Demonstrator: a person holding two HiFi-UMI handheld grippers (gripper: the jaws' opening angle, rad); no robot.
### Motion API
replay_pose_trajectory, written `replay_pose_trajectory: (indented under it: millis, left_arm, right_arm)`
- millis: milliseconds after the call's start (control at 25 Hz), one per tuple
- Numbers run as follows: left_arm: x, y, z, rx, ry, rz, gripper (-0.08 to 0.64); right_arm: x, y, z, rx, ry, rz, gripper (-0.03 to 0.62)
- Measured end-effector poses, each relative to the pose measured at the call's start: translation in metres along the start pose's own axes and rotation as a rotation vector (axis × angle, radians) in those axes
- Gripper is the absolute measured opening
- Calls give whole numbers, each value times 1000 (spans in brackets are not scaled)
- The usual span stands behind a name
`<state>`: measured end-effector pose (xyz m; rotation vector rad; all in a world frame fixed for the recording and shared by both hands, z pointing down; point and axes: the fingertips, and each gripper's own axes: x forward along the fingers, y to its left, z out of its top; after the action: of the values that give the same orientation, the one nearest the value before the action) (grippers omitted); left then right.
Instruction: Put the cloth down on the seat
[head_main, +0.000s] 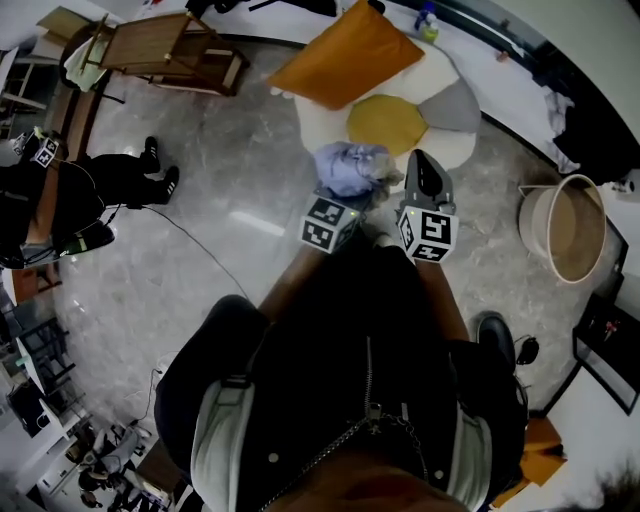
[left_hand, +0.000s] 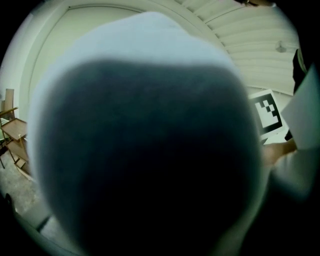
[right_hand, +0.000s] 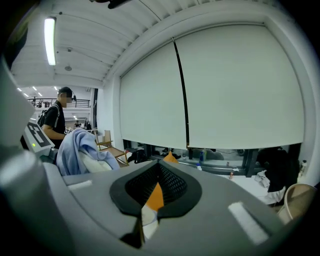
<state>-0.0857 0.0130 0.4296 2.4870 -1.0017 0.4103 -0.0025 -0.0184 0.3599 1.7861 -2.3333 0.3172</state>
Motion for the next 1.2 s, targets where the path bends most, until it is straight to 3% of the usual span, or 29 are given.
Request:
replay_pose_trajectory:
  millis: [520, 880, 1200]
  left_arm:
    - [22, 4, 7, -1, 18, -44, 184]
    - [43, 20, 23, 2, 36, -8, 184]
    - [84, 26, 41, 4, 57, 29, 184]
  right_arm:
    - [12, -15, -3, 9, 16, -37, 2]
    - [46, -27, 3, 39, 17, 6, 2]
    - [75, -66, 9, 62, 15, 33, 2]
